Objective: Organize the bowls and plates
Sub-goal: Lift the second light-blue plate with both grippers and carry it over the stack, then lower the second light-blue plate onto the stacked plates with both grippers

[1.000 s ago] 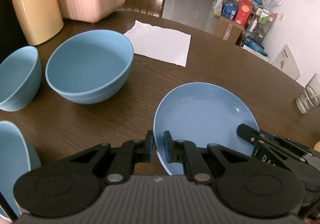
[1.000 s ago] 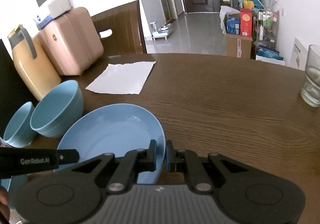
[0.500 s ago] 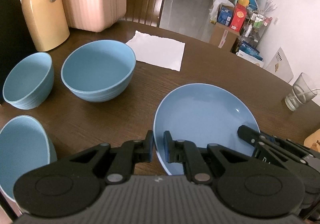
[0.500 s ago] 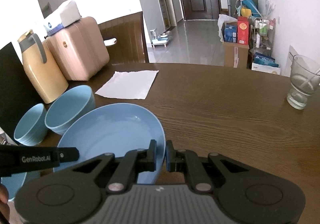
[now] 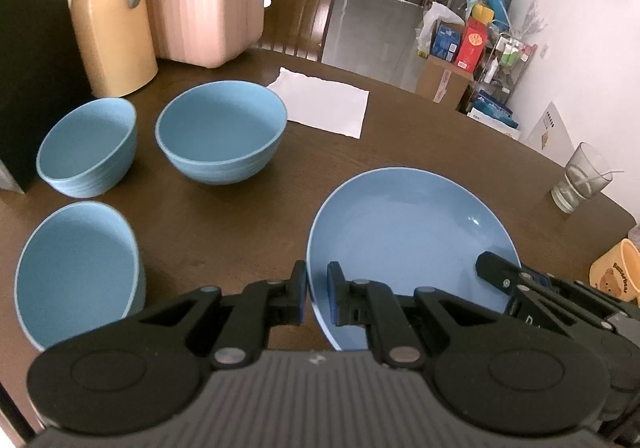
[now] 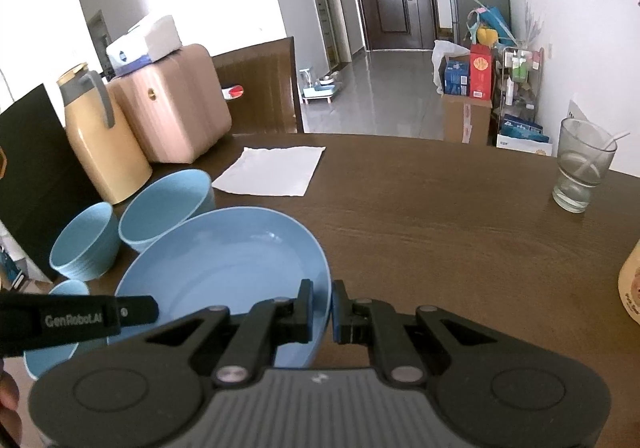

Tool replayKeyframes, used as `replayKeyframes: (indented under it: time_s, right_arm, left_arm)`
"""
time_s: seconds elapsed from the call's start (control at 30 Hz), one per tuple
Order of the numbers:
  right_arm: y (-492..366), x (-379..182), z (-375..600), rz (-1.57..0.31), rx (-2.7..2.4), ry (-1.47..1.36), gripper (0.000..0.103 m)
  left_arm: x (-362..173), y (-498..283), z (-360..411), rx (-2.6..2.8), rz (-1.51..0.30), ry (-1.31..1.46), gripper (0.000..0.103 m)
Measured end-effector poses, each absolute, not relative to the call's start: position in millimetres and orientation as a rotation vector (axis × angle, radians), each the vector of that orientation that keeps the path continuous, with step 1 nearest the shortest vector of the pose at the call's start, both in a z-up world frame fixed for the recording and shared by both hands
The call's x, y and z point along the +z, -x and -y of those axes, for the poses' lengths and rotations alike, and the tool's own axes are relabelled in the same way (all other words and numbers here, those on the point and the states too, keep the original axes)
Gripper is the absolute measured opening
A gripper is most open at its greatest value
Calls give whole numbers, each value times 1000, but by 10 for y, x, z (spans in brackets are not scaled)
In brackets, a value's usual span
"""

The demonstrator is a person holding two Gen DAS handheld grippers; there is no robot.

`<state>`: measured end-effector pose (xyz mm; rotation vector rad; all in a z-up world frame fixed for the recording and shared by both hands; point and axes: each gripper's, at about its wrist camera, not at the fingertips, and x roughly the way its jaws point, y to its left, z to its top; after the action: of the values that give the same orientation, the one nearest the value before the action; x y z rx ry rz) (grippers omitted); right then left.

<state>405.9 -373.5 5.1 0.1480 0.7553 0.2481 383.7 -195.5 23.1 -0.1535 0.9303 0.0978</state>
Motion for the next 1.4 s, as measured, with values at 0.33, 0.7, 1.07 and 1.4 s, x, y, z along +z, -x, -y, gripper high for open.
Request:
replayKeyframes:
  time_s: [0.33, 0.7, 1.07, 1.4]
  right_arm:
    - [-3648, 181, 3643, -744, 258, -127, 9]
    - [-3217, 212, 3543, -740, 269, -121, 9]
    - [-2836, 256, 3352, -731, 284, -97, 9]
    - [-2526, 194, 3168, -733, 292, -82, 9]
  left_arm:
    - [344, -3407, 1874, 105, -913, 175, 11]
    - [389, -2975, 1773, 115, -907, 189, 11]
    - [415, -2551, 1617, 136, -896, 193, 11]
    - [346, -2271, 1432, 145, -895, 204, 11]
